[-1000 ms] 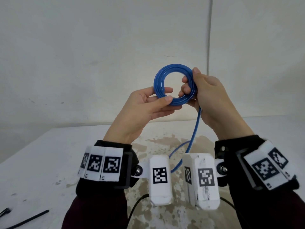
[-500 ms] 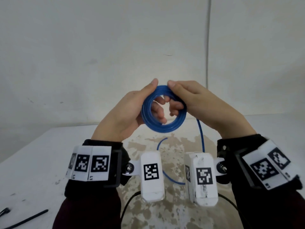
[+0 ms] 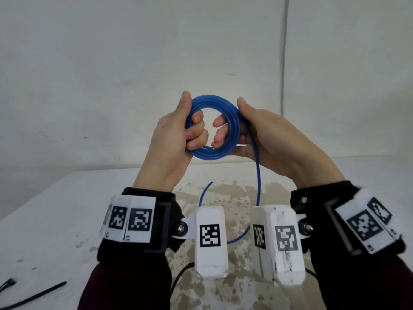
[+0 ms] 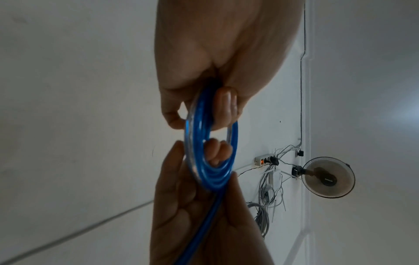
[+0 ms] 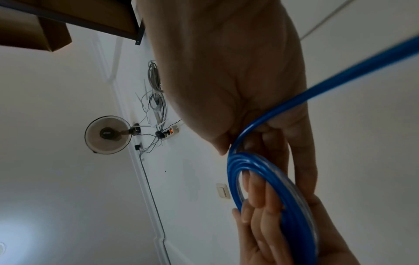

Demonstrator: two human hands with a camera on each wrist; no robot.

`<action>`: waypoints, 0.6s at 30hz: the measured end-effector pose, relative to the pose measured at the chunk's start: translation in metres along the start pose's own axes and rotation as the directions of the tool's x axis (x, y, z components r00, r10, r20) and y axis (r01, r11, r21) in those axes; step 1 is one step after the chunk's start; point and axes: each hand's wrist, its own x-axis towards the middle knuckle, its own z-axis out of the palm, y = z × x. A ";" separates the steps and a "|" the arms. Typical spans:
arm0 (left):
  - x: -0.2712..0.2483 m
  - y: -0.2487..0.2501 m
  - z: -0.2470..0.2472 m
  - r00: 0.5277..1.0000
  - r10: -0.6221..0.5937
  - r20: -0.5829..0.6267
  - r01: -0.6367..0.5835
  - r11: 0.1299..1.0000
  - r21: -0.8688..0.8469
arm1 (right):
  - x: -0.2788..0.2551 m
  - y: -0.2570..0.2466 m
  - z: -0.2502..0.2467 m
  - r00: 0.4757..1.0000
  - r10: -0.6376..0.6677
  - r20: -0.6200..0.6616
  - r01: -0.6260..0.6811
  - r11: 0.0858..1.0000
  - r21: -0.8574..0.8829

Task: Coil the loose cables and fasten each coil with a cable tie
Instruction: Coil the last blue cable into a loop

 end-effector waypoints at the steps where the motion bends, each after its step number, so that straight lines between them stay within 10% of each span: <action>1: 0.001 -0.001 0.000 0.999 0.021 -0.026 -0.021 1.000 -0.019 | 0.000 0.000 0.001 1.000 -0.002 0.009 0.001 1.000 0.022; 18: 0.004 -0.003 0.001 0.999 0.004 -0.043 -0.011 0.985 -0.175 | 0.003 0.004 0.004 0.994 -0.108 -0.010 0.108 0.994 -0.010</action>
